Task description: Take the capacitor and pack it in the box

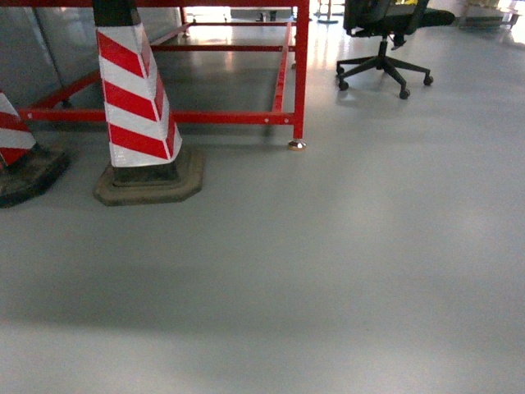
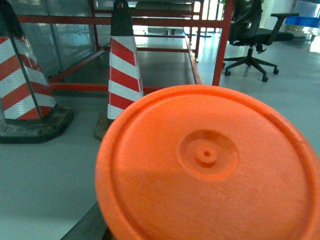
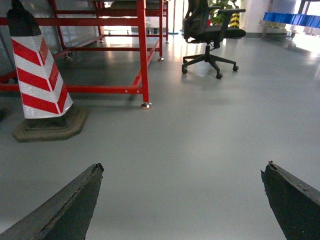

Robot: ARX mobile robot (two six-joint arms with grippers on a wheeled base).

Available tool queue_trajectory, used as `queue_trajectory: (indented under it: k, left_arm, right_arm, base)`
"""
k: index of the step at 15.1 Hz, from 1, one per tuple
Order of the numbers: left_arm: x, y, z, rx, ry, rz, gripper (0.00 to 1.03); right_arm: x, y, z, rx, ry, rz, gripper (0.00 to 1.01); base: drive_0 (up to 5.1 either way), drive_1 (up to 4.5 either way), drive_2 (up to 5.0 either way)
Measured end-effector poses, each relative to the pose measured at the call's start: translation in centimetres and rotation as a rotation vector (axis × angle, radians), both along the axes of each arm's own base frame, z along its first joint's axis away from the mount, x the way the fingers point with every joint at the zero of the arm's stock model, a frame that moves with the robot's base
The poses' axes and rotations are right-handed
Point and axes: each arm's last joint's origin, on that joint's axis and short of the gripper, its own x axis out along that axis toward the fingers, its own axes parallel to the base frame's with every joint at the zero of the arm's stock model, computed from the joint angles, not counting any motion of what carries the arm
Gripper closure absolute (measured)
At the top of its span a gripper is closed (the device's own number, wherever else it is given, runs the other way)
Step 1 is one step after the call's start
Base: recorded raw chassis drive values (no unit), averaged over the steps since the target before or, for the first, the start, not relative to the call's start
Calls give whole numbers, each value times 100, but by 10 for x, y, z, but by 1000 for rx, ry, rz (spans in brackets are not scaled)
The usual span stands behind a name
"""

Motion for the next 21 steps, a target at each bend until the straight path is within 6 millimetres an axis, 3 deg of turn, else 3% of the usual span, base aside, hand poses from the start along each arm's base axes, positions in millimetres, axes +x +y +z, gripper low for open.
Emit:
queue_trajectory:
  k: [21]
  left_arm:
    - [0,0,0,0,4,5,59]
  right_arm:
    - [0,0,1,0,-6,5,3]
  base:
    - [-508,237,237]
